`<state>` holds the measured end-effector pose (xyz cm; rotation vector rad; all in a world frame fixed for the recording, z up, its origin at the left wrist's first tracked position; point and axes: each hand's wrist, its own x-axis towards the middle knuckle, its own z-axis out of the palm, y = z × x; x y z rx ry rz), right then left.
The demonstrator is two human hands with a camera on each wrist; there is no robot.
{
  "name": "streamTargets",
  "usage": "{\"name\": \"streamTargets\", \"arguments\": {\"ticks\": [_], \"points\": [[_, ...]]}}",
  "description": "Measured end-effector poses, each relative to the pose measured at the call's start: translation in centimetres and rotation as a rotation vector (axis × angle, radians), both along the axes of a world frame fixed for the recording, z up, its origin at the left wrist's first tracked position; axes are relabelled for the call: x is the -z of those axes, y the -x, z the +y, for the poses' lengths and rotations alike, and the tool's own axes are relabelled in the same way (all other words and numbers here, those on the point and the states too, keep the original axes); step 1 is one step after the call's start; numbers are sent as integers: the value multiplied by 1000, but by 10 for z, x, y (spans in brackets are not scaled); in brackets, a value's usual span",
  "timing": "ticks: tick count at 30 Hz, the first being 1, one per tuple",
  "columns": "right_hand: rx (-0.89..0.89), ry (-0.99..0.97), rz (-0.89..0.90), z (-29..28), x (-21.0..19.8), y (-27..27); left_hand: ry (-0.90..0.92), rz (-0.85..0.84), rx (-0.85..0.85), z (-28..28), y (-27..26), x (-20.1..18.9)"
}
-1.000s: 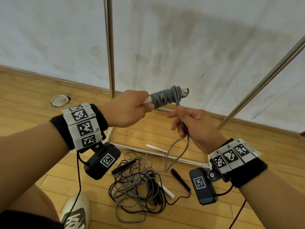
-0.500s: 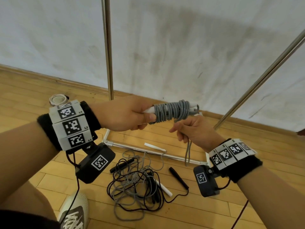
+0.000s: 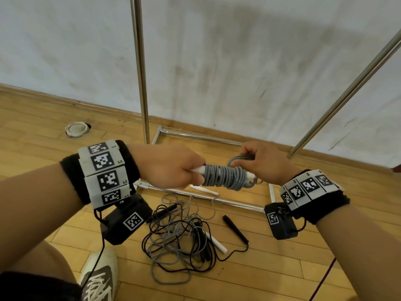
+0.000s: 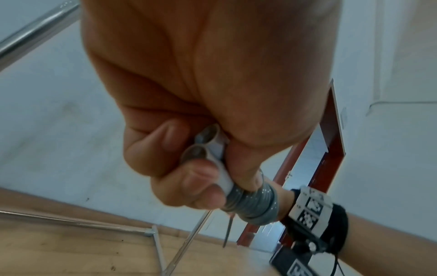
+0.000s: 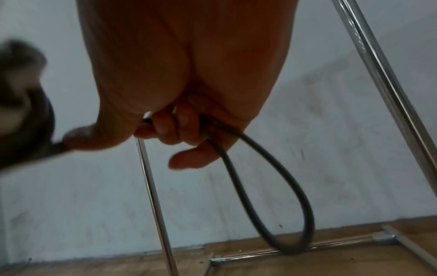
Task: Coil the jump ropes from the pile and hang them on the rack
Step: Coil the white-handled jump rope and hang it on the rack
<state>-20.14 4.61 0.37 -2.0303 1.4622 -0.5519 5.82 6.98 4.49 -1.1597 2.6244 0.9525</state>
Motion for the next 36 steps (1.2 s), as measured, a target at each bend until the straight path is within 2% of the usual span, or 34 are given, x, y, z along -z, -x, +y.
{"name": "streamTargets", "arguments": {"ticks": [5, 9, 11, 14, 20, 25, 29, 36], "points": [[8, -15, -56, -1, -12, -10, 61, -160, -55, -7, 6, 14], [71, -189, -325, -1, -27, -22, 153, -153, -190, -21, 5, 16], [70, -243, -430, 1, -32, -29, 194, -104, -264, -26, 4, 16], [90, -212, -527, 6, -32, -39, 251, 8, -351, -31, 4, 14], [222, -135, -626, 15, -26, -49, 158, 360, -468, -34, 4, 8], [236, -156, -639, 13, -23, -45, 8, 511, -442, -32, 3, 9], [224, -157, -641, 9, -23, -37, -116, 609, -342, -30, -3, 5], [-14, -142, -805, 12, -28, -35, -162, 634, -239, -23, -1, -5]]}}
